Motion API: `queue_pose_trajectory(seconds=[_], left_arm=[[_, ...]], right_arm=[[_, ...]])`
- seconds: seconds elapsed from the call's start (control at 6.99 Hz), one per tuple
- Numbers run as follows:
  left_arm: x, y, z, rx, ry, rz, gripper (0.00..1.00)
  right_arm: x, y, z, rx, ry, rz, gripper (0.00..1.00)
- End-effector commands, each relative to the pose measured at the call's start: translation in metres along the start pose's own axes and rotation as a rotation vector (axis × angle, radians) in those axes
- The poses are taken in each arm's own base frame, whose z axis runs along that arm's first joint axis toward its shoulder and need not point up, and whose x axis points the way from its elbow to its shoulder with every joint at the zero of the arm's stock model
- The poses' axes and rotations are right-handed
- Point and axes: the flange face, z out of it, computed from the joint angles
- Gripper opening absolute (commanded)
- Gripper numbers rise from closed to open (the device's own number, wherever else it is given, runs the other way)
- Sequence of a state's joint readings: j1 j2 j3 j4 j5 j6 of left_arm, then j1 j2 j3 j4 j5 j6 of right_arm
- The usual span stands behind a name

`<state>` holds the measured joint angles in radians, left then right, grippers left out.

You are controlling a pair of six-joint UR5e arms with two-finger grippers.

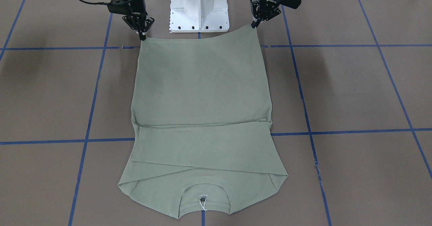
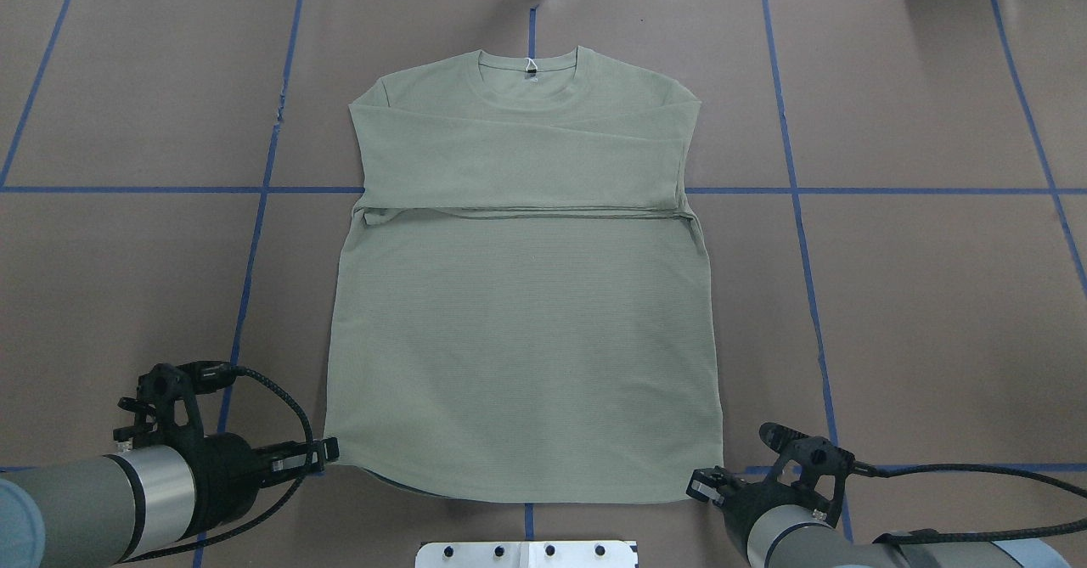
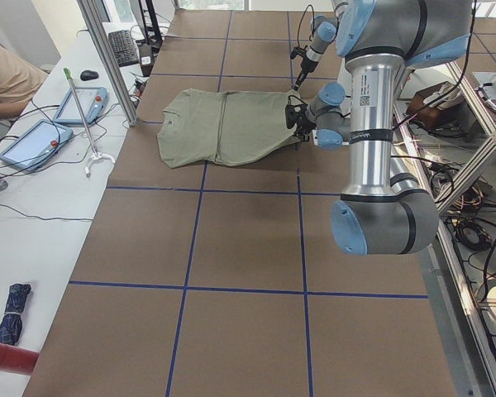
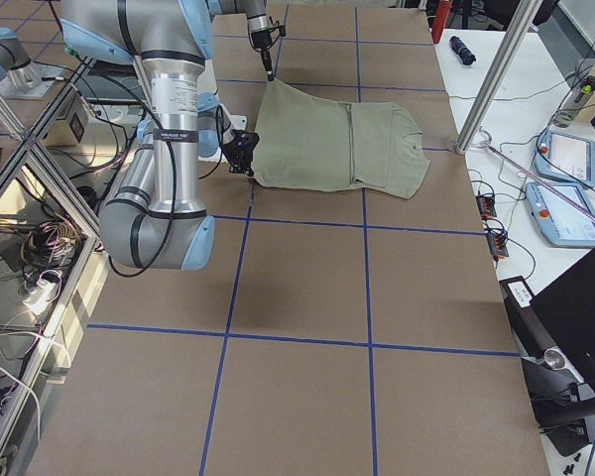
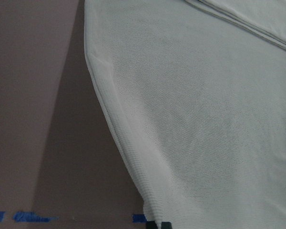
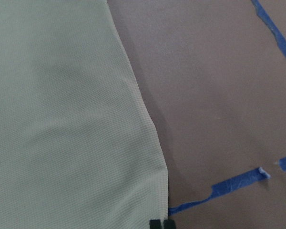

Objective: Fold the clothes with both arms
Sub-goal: 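Lift the hem with both grippers and fold it toward the collar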

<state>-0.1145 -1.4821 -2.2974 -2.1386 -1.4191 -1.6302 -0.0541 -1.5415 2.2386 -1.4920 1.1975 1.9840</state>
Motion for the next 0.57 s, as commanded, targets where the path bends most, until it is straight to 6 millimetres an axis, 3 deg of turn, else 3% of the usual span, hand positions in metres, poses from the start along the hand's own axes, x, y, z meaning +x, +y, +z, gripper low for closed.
queue_pose_trajectory(seconds=[0.0,0.29,0.43], left_arm=[[0.021,-0.005,-0.051,-0.016,-0.058,0.009,0.0],[0.053,-0.004,-0.146,-0.168,-0.065,0.002,0.0],[0.061,-0.015,-0.157,-0.21,-0.066,0.017,0.0]], right_arm=[[-0.005,-0.029,-0.081,-0.064,0.065,-0.037,0.0],[-0.006,-0.065,-0.167,-0.158,0.098,-0.036,0.0],[-0.025,-0.08,-0.182,-0.174,0.103,-0.039,0.0]])
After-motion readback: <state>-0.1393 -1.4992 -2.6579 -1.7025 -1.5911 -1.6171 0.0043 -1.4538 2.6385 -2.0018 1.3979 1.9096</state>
